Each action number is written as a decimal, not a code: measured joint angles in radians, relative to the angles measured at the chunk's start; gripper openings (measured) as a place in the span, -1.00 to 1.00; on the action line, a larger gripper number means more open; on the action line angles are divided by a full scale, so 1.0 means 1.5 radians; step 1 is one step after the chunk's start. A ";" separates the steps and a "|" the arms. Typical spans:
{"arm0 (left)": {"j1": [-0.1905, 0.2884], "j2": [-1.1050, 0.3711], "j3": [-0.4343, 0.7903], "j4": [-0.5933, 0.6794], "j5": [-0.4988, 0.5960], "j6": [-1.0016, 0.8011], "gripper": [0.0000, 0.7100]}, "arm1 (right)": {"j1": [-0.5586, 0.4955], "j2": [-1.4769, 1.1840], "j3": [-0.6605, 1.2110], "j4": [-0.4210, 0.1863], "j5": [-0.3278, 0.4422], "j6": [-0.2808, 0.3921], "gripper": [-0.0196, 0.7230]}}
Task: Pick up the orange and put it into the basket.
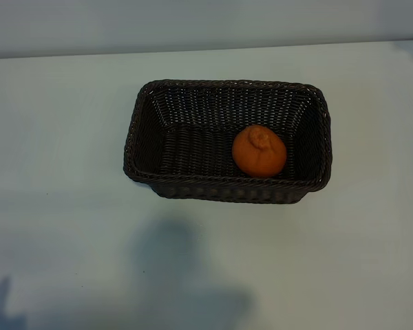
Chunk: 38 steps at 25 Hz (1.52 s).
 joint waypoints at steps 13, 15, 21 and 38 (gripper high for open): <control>0.000 0.000 0.000 0.000 0.000 0.000 0.67 | -0.003 -0.334 0.175 0.000 0.002 -0.006 0.62; 0.000 0.000 0.000 0.000 0.000 0.000 0.67 | -0.003 -0.390 0.191 0.000 0.003 -0.010 0.62; 0.000 0.000 0.000 0.000 0.000 0.000 0.67 | -0.003 -0.574 0.232 0.007 0.003 -0.006 0.62; 0.000 0.000 0.000 0.000 0.000 0.000 0.67 | 0.027 -1.019 0.481 0.008 0.007 -0.014 0.62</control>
